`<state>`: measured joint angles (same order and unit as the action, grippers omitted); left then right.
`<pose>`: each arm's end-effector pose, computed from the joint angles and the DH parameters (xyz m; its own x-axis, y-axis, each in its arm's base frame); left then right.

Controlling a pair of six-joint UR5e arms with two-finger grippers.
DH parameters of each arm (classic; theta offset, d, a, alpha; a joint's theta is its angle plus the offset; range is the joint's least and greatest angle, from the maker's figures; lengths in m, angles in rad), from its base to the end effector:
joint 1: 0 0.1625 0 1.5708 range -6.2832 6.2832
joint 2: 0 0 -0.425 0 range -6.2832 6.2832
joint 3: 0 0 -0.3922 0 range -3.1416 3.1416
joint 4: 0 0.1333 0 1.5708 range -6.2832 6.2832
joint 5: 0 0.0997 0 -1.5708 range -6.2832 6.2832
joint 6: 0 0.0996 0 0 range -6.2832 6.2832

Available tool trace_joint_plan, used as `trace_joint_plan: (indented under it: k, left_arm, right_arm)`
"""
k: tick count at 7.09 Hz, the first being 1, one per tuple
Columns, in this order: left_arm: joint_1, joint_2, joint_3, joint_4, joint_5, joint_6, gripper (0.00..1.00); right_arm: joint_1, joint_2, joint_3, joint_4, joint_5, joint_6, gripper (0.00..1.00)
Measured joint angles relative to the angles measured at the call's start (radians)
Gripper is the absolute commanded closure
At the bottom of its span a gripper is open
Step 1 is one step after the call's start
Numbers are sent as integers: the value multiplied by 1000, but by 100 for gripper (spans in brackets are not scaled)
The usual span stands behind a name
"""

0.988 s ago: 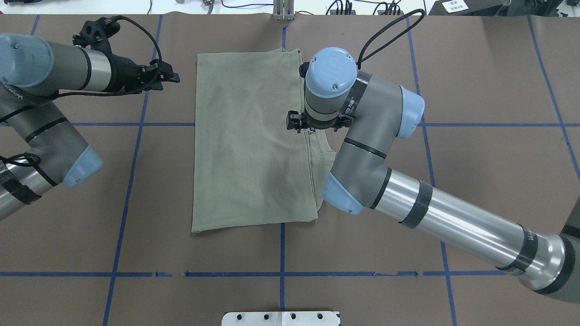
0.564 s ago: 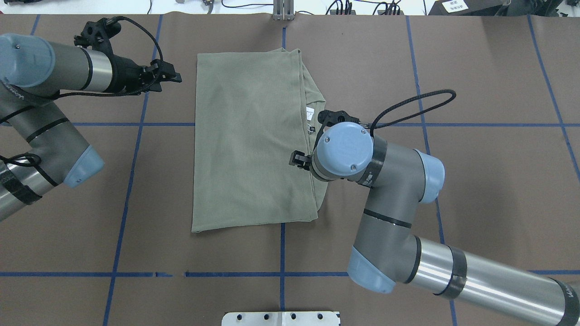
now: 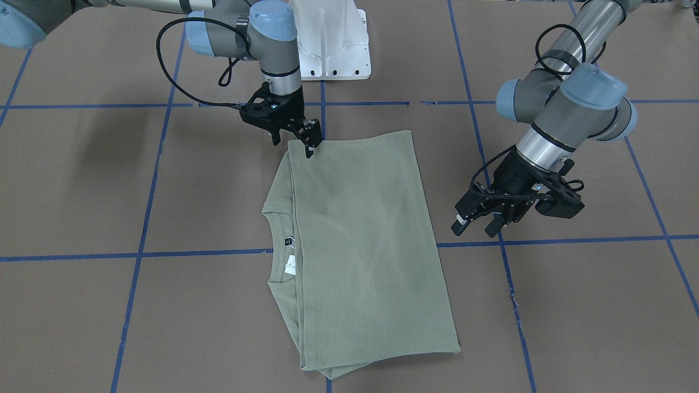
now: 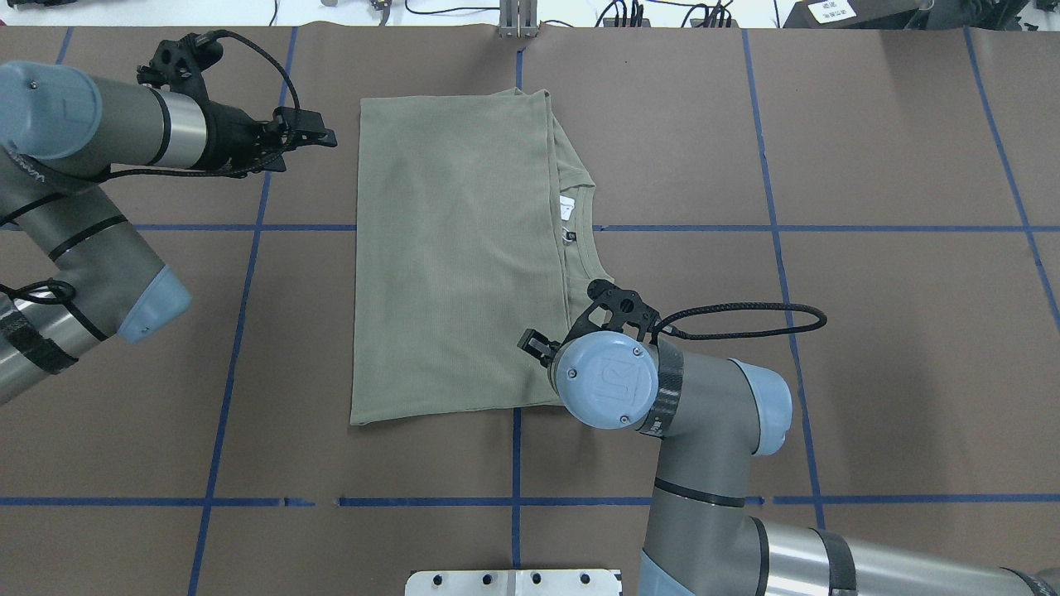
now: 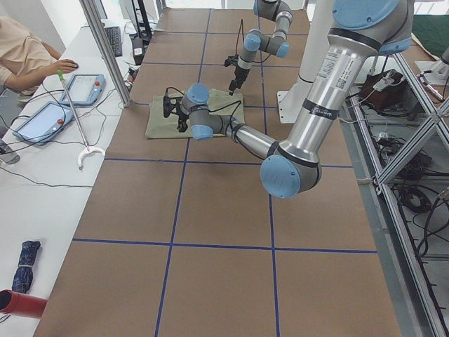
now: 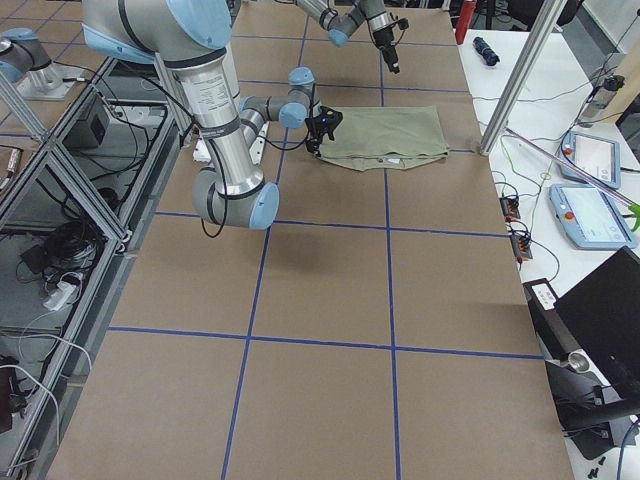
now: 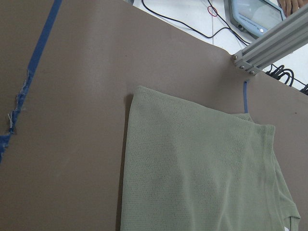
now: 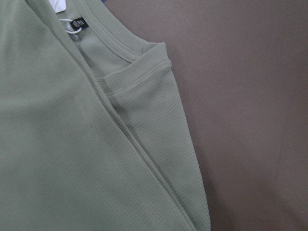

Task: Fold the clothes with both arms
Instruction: 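Move both grippers to the shirt's edge nearest the robot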

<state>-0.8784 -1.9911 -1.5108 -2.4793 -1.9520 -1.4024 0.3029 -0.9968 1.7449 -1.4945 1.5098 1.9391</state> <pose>0.3462 -0.5682 0.3445 0.2689 -0.0805 -0.9598 0.4490 0.8921 0.0509 -0.5874 -0.3296 0.2469 0.4821 0.5271 0.6998 -0.5510 0.8034 -0.2257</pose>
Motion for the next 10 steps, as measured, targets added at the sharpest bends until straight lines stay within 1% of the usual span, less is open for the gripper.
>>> trace_joint_plan:
  k: [1, 2, 3, 4, 5, 6, 7, 9, 10]
  left_arm:
    - [0, -1, 0, -2, 0, 0, 1]
    - [1, -1, 0, -3, 1, 0, 1]
    - [1, -2, 0, -2, 2, 1, 1]
    - [1, -2, -1, -2, 1, 1, 1]
    - [1, -2, -2, -1, 0, 0, 1]
    - [1, -1, -3, -1, -1, 0, 1]
    - [1, -1, -5, -1, -1, 0, 1]
    - [0, 2, -18, 0, -2, -1, 1]
    - [0, 2, -24, 0, -2, -1, 4]
  right_arm:
    - [-5, -3, -8, 2, -6, 24, 12]
    - [-6, -4, -13, 3, -9, 43, 33]
    - [-7, -4, -15, 3, -9, 63, 60]
    - [-9, -4, -15, 3, -9, 77, 79]
    - [-12, -6, -16, 3, -9, 83, 82]
    - [-16, -7, -16, 3, -9, 85, 98]
    - [-19, -7, -17, 3, -9, 85, 100]
    - [-21, -5, -15, 3, -9, 85, 100]
    - [-21, -5, -10, 3, -8, 84, 100]
